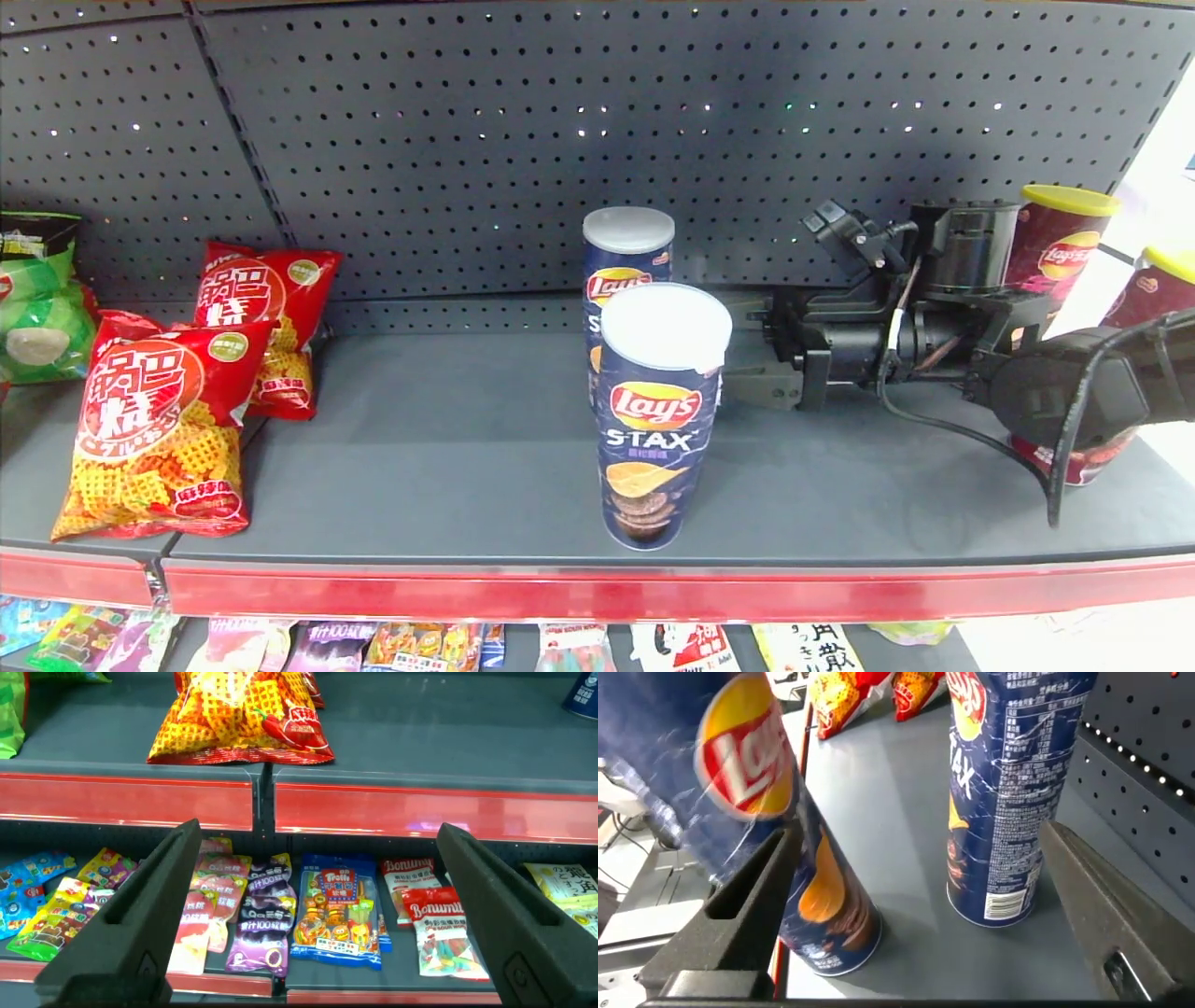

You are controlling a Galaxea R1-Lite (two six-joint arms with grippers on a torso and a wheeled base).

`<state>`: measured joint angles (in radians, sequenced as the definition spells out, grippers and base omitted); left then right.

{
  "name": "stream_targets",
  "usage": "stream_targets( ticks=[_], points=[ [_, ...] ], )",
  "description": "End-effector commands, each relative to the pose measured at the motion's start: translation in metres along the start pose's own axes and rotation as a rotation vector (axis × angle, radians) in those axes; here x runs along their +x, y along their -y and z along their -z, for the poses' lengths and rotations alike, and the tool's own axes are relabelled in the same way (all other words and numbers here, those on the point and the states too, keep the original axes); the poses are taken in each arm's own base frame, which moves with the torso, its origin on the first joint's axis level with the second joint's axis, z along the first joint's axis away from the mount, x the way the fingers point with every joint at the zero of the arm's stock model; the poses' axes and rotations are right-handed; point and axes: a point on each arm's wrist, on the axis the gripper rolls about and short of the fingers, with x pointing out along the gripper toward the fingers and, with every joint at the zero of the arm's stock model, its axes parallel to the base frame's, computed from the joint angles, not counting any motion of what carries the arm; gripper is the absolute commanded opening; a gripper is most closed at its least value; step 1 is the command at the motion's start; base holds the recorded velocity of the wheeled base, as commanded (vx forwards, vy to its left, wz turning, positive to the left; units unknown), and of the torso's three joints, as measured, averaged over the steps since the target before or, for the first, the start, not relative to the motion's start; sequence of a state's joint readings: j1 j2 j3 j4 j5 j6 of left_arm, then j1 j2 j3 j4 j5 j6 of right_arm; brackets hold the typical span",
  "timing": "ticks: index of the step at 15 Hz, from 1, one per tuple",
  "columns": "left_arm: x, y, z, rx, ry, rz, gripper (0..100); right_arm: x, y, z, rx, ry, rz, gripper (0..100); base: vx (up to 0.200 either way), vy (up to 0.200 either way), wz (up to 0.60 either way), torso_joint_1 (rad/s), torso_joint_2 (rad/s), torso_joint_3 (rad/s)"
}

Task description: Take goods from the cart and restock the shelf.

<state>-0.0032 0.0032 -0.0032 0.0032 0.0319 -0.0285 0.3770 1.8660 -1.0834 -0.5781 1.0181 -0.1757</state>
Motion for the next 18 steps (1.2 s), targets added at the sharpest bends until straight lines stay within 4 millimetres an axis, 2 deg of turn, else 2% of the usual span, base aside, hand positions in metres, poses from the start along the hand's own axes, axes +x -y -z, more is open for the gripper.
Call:
stream_targets(
  ticks=[1, 8, 13, 15, 17, 18],
  points=[
    [0.000, 0.000, 0.000, -0.001, -0.001, 0.000, 100, 0.000, 0.000, 0.000, -0.001, 0.000, -0.001, 100, 0.000, 0.000, 0.00, 0.000, 0.00, 0.000],
    [0.000, 0.000, 0.000, -0.001, -0.001, 0.000, 100, 0.004, 0.005, 0.007, 0.004, -0.009, 0.001, 100, 0.000, 0.000, 0.00, 0.000, 0.00, 0.000],
    [0.000, 0.000, 0.000, -0.001, -0.001, 0.000, 100, -0.016, 0.019, 0.006, 0.001, 0.000, 0.060, 100, 0.000, 0.000, 0.00, 0.000, 0.00, 0.000],
    [0.000, 0.000, 0.000, -0.001, -0.001, 0.000, 100, -0.022, 0.022, -0.007, -0.033, 0.022, 0.081, 100, 0.000, 0.000, 0.00, 0.000, 0.00, 0.000],
    [0.000, 0.000, 0.000, -0.001, -0.001, 0.000, 100, -0.024, 0.021, -0.030, -0.098, 0.060, 0.088, 100, 0.000, 0.000, 0.00, 0.000, 0.00, 0.000],
    [0.000, 0.000, 0.000, -0.001, -0.001, 0.000, 100, -0.024, 0.021, -0.031, -0.102, 0.062, 0.089, 100, 0.000, 0.000, 0.00, 0.000, 0.00, 0.000]
  ],
)
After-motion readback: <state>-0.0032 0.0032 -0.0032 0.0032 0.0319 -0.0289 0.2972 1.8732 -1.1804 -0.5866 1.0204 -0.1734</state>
